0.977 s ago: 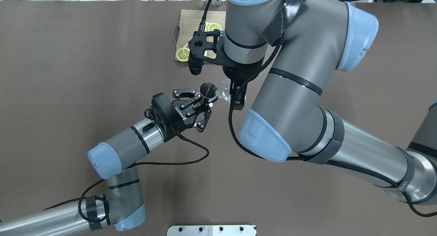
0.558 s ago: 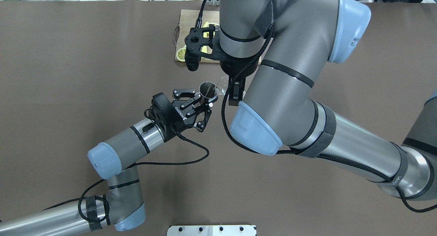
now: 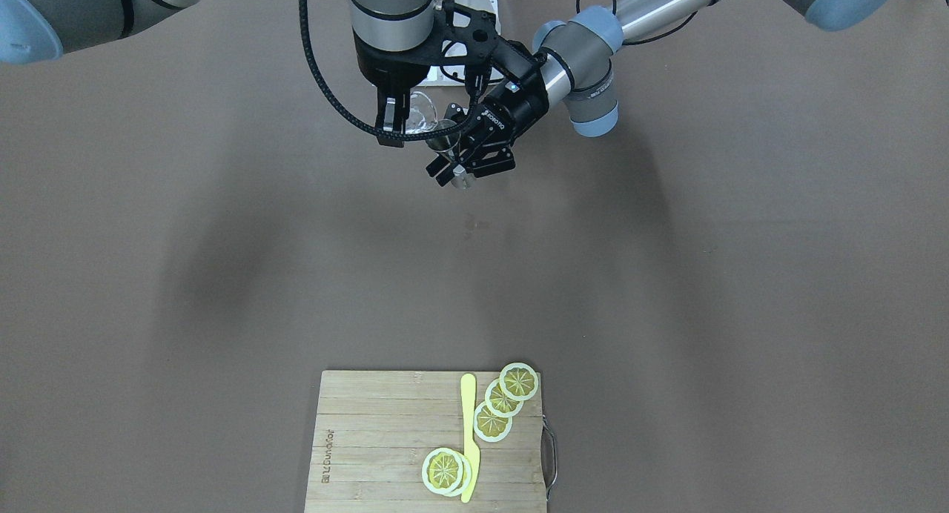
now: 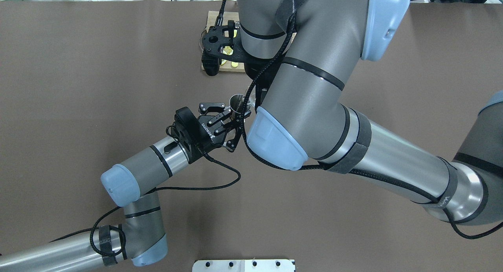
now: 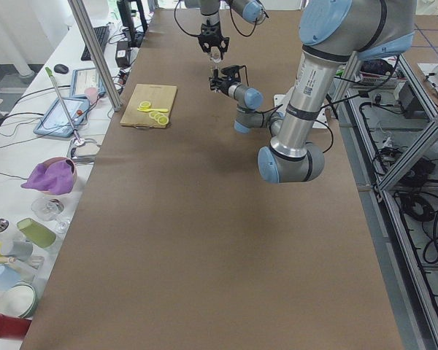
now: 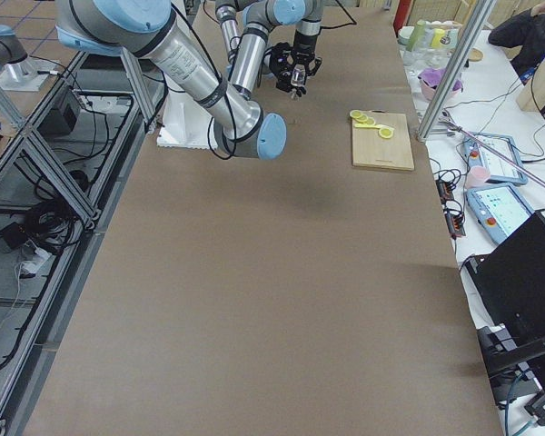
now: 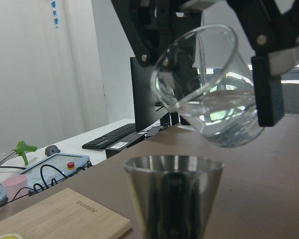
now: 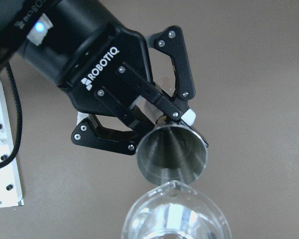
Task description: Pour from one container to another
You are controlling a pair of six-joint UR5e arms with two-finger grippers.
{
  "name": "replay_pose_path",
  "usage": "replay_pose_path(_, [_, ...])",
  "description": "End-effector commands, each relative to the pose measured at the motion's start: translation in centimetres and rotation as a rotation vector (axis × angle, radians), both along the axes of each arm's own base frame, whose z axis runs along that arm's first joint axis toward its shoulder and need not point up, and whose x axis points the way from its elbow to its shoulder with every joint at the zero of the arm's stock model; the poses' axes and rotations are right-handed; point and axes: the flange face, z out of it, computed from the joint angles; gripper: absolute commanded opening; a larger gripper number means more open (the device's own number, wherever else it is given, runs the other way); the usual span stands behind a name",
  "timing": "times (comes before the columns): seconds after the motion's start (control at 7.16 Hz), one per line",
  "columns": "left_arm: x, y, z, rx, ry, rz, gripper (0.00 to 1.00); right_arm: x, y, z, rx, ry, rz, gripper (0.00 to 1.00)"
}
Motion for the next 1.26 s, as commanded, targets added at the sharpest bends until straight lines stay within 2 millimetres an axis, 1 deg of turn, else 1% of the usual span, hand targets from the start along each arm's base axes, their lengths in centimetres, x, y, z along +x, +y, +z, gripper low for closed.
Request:
replay_pose_path(0.0, [0.0, 0.0, 0.0, 0.0, 0.0, 0.0, 0.0, -0.1, -0.1, -0.3, -0.012, 0.032, -0.018, 0.0])
replay_pose_path(0.42, [0.0, 0.0, -0.1, 0.0, 0.001, 0.0, 0.0, -0.1, 0.1, -0.6, -0.02, 0.072, -0.029, 0.0])
replay_pose_path(0.7, [0.0, 0.0, -0.1, 0.0, 0.001, 0.0, 0.0, -0.7, 0.6, -1.2, -0.02, 0.077, -0.041, 0.0])
replay_pose_path(0.84, [0.0, 0.0, 0.0, -0.001, 0.0, -0.001, 0.0, -1.2, 0.9, -1.0, -0.009, 0.09, -0.064, 0.0])
replay_pose_path(1.12, [-0.1, -0.1, -0.1, 0.0, 0.001, -0.003, 0.0, -1.4, 0.7, -1.4, 0.004, 0.108, -0.088, 0.0])
